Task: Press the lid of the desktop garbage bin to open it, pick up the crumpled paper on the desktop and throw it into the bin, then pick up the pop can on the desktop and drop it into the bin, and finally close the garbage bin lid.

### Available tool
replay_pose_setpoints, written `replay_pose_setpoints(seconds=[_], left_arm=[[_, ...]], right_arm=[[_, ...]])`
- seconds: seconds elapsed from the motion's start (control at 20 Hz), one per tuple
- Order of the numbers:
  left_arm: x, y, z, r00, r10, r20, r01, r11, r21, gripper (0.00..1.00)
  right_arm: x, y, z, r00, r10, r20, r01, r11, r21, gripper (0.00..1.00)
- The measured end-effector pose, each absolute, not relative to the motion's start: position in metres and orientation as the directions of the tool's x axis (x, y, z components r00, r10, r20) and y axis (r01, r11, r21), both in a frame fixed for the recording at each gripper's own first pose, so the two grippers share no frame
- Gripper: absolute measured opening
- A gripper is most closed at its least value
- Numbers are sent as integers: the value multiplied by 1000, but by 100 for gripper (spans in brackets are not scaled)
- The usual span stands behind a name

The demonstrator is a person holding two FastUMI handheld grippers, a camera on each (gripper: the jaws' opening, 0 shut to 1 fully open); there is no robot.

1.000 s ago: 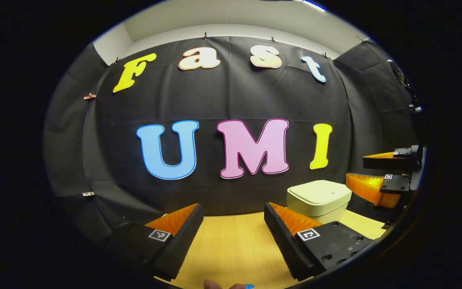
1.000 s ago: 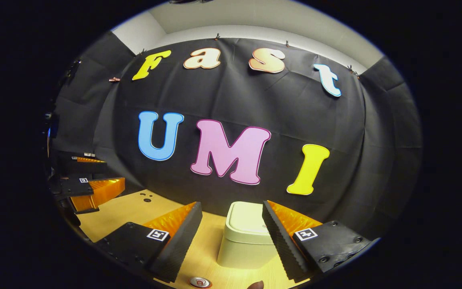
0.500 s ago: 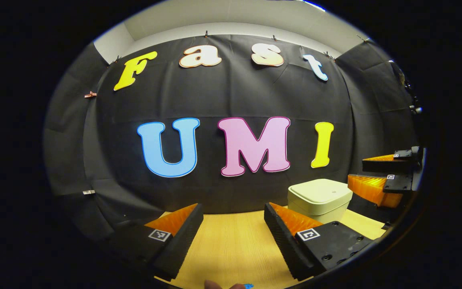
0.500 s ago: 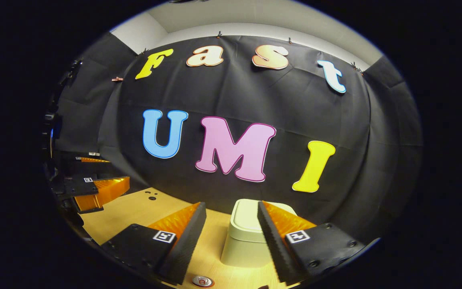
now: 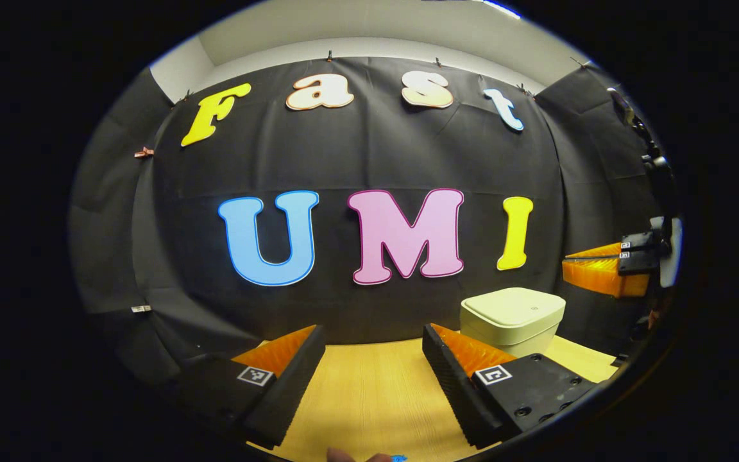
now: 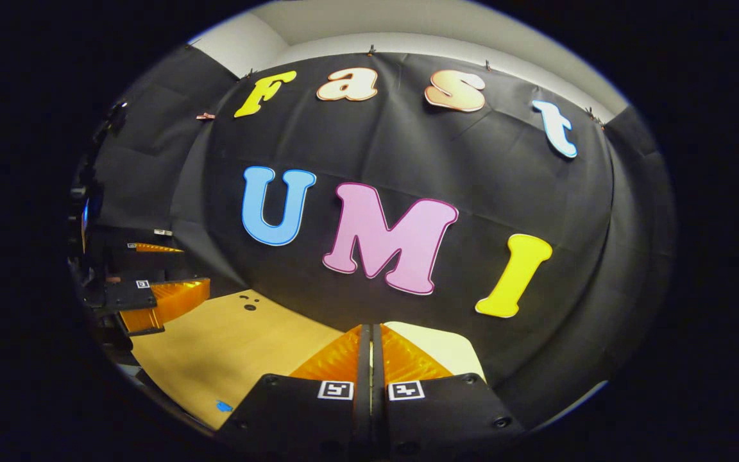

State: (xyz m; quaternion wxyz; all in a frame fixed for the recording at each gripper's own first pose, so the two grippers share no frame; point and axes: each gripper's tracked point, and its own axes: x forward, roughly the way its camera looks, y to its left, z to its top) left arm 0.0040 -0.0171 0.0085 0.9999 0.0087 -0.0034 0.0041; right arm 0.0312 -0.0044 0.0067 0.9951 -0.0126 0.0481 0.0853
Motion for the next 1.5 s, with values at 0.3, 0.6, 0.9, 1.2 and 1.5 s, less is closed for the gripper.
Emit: replay_pose_setpoints(seconds=[0.3, 0.6, 0.9, 1.2, 1.5], left_arm=[[1, -19, 7, 1000, -3, 9, 3, 1000, 10, 98], [-2, -22, 12, 1000, -16, 22, 16, 1000, 4, 98], [-7, -27, 10, 999, -31, 25, 31, 1000, 8, 98], [-7, -29, 6, 999, -32, 9, 32, 999, 7, 98], [-5, -25, 1, 1000, -22, 1, 22, 1000, 11, 98]], right_arm=[[67, -60, 22, 957, 168, -237, -164, 986, 36, 5], [104, -78, -14, 831, 266, -488, -205, 963, 174, 5], [131, -80, -67, 701, 306, -644, -231, 952, 200, 5], [155, -80, -102, 636, 295, -714, -234, 954, 186, 5], [160, -81, -128, 578, 287, -763, -227, 956, 188, 5]])
